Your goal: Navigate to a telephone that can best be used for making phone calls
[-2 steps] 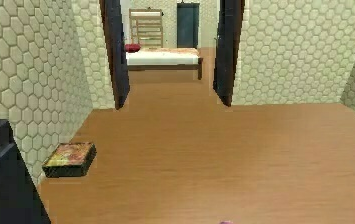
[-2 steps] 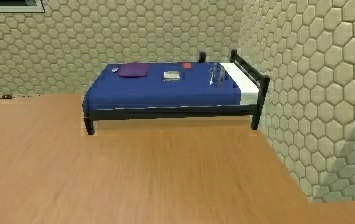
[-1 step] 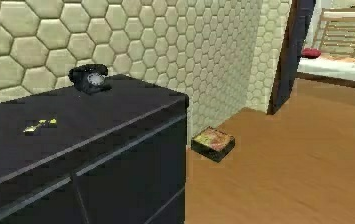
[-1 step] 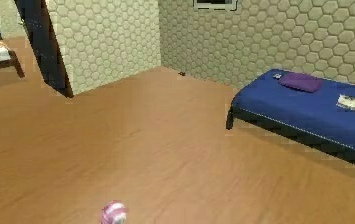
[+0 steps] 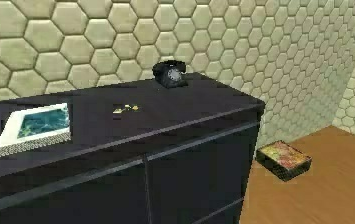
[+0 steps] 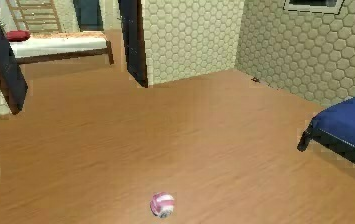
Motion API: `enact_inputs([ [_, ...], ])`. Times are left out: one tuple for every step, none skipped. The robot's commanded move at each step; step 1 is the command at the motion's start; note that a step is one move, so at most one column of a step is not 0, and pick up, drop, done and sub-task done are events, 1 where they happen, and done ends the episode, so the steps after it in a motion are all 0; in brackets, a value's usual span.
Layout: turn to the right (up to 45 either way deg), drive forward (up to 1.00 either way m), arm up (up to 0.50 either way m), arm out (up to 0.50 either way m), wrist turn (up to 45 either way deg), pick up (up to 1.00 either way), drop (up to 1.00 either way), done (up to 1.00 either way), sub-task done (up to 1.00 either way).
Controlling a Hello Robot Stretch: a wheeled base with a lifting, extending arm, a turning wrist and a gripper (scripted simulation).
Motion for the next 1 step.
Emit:
enact_inputs([
  [0.0, 0.00, 0.00, 0.00, 0.0, 0.00, 0.00, 1.00, 0.00],
])
